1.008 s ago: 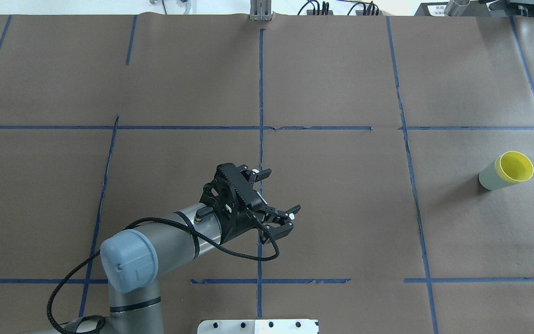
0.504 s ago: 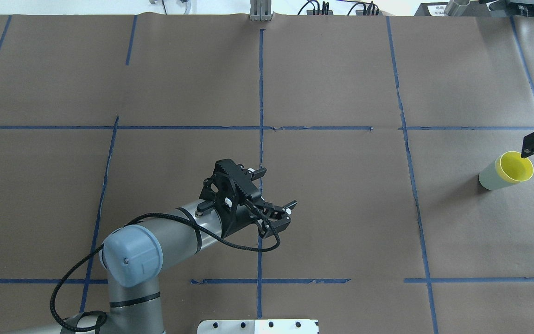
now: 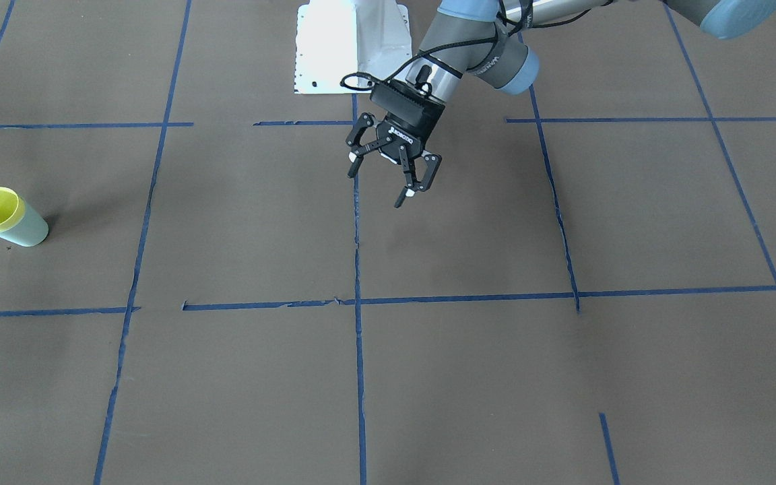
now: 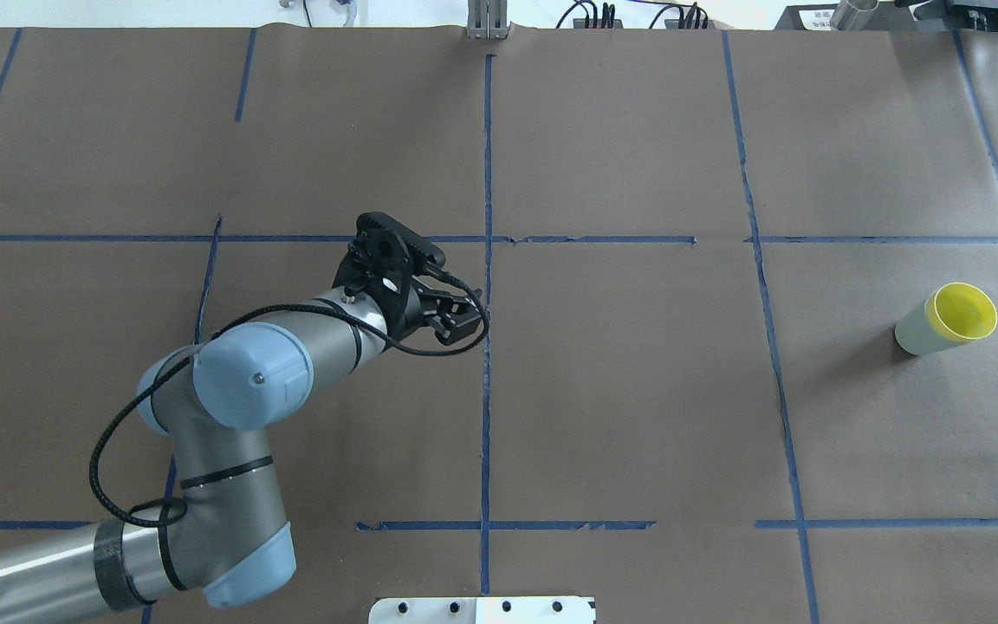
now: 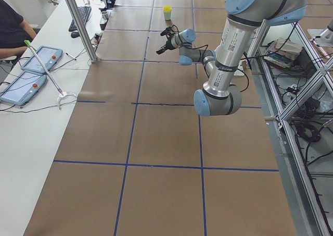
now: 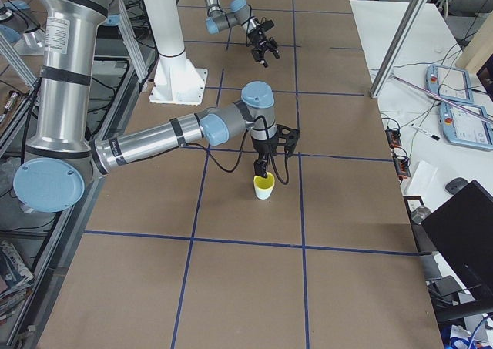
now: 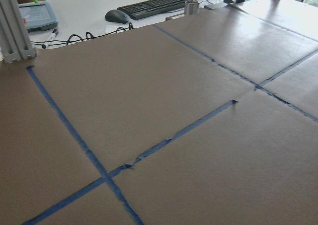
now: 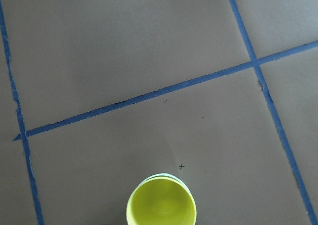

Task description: Transfer and stack yellow cup on green cup

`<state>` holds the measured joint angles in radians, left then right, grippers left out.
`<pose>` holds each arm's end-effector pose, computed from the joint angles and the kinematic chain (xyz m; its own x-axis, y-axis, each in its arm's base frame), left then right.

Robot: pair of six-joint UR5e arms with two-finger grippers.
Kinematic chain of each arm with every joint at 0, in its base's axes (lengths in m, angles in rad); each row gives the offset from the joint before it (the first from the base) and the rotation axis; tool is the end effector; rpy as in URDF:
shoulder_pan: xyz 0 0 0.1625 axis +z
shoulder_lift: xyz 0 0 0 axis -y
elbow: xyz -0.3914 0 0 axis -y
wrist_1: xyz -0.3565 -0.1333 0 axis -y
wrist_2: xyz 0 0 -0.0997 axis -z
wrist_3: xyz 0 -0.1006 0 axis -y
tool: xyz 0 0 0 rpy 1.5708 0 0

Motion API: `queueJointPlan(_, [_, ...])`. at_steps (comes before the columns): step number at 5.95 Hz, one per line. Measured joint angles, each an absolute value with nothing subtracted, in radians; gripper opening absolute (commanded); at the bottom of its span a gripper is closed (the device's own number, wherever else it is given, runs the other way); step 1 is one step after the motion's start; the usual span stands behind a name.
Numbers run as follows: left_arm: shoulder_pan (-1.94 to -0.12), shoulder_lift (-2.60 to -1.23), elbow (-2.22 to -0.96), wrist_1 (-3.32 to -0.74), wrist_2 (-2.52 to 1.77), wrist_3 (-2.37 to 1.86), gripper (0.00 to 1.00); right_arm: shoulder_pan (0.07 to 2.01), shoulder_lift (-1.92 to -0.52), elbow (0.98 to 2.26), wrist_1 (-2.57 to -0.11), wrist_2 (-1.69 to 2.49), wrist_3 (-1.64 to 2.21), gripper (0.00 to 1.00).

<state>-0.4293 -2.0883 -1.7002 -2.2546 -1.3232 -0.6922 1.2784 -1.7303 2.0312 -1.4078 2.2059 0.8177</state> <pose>0.4767 -0.3919 0.2141 0.6153 0.5392 -0.5751 0.2293 0.5756 0.7850 -0.0459 -0.4078 0.4711 0.6629 0.2922 0.6893 -0.3303 0.9404 -0.0811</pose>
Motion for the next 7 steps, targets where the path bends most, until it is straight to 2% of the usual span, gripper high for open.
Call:
queueJointPlan(4, [-0.723,-2.052,-1.697,-1.743,-1.561,-0.445,0.98,1.496,-1.725,1.831,-1.413,2.335,0.421,1.0])
queueJointPlan(7, [-1.037,-2.023,-1.695,-1.495,-1.891,-0.197,0.98,1.516,-1.737,1.79,-1.41,2.363,0.313,1.0])
